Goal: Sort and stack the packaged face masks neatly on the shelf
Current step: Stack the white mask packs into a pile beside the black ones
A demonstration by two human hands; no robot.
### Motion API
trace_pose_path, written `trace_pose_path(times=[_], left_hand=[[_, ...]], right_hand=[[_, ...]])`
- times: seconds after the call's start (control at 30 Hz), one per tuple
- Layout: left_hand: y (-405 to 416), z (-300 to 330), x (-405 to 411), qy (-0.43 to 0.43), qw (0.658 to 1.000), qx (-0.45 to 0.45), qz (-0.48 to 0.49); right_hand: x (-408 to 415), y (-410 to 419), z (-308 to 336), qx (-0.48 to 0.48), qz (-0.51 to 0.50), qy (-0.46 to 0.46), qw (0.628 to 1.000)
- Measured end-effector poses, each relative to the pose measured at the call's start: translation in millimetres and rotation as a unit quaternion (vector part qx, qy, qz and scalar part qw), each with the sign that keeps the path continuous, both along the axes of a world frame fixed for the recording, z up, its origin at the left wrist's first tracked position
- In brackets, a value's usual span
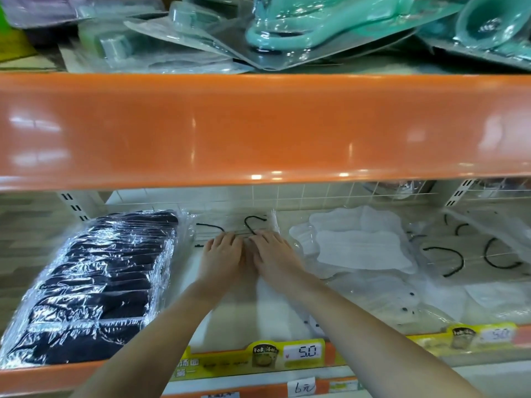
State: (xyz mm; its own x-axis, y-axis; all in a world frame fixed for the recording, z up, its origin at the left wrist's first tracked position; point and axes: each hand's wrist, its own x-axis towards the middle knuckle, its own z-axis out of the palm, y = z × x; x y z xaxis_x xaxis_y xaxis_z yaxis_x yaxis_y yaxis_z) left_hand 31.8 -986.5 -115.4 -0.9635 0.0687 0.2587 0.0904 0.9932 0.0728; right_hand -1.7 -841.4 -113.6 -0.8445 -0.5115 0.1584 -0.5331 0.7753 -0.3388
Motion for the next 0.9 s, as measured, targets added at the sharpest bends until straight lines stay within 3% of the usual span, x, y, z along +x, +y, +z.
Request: trace_pose_path(times=[0.43, 0.63, 0.83, 0.9], left_hand=[[98.0, 11.4, 26.8, 0.064, 0.987, 0.105, -0.105], [118.6, 1.7, 39.8, 0.015, 0.986, 0.107, -0.127], [113.7, -1.5, 40.0, -0.103, 0.983, 0.141, -0.063], [111.7, -4.3, 40.2, -0.099, 0.982, 0.152, -0.050]], right_hand=[[32.7, 120.4, 21.7, -0.100, -0.109, -0.053, 0.988], [58.6, 150.7, 7.7, -0.082, -0.115, -0.069, 0.988], [62.4, 154.0, -1.6, -0.007, -0.102, -0.073, 0.992], [61.7, 153.0, -3.1, -0.009, -0.107, -0.062, 0.992]])
